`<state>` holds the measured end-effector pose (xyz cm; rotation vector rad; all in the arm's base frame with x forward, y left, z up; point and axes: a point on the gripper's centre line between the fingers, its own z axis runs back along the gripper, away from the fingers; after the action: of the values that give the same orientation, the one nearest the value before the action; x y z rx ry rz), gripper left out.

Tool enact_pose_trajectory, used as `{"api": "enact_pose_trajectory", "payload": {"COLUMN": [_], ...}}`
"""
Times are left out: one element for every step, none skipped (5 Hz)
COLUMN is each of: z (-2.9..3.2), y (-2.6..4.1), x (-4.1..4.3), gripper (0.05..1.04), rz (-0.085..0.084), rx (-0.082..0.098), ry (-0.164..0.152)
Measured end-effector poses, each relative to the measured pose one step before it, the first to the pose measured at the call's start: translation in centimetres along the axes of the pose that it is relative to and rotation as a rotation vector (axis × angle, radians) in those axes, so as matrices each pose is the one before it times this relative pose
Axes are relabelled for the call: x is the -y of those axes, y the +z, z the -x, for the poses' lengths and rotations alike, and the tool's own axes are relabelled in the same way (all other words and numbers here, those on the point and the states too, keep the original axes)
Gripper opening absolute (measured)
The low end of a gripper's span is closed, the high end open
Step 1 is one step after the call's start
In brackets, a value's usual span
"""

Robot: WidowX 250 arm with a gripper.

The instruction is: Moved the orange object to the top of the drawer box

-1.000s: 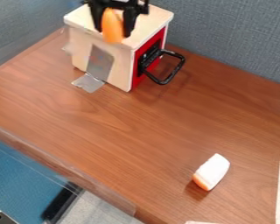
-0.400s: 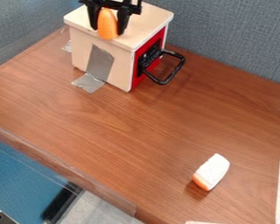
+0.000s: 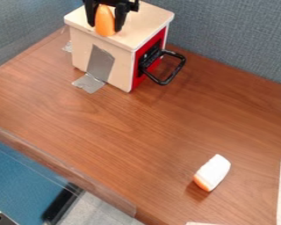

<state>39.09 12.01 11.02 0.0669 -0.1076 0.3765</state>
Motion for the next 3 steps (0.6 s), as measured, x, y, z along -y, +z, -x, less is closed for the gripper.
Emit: {"api": "enact_pose_trajectory", "payload": {"z": [-0.855,-0.551,-0.189], "y": [-0.096,-0.043,-0.205], "x": [0.224,0.062,0.079], "gripper": [0.669,0.669,0.714], "rz": [0.0087,0.0000,0.0020], "rx": [0.0020,0.0015,-0.0065], "ry": [0.0162,0.0099,0.0010]}}
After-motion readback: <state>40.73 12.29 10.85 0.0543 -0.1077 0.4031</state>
